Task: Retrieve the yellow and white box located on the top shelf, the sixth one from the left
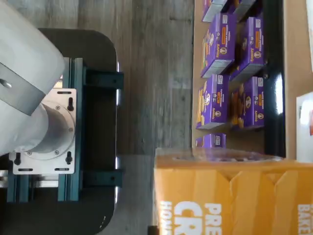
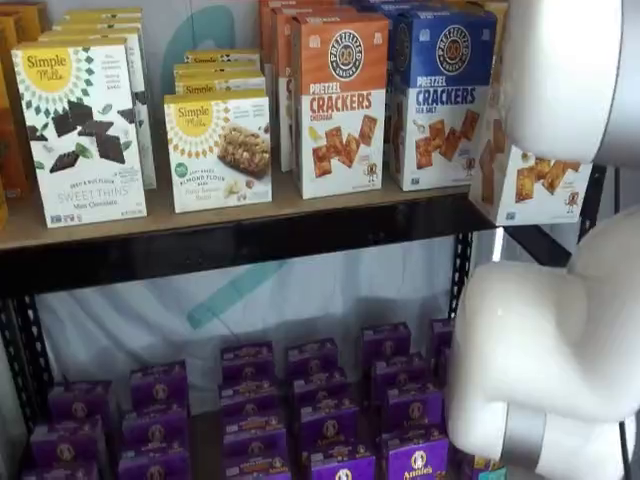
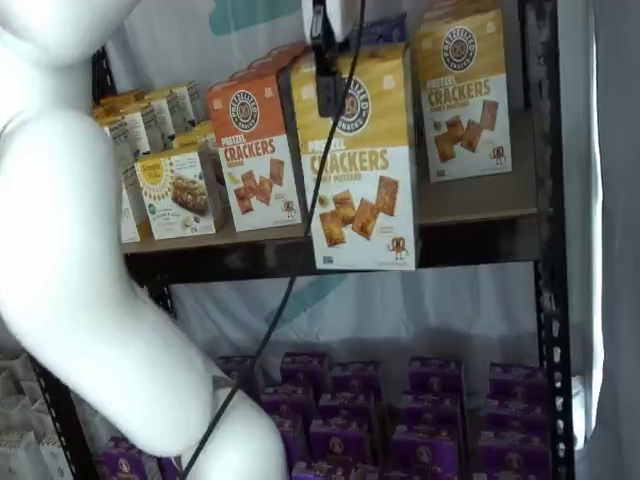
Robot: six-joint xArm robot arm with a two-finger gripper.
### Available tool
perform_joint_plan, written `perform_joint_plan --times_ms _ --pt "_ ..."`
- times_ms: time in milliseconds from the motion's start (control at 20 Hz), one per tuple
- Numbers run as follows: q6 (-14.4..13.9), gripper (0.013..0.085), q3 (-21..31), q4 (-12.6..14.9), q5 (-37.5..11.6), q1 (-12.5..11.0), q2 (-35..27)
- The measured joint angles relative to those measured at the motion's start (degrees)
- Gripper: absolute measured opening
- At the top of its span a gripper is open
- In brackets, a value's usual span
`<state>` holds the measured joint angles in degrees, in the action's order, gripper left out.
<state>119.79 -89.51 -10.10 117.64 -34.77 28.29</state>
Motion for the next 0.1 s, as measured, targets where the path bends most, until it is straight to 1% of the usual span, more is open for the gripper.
perform_joint_plan --times_ms 100 --pt "-0.25 0.0610 0.83 0.01 0.09 0.24 0.82"
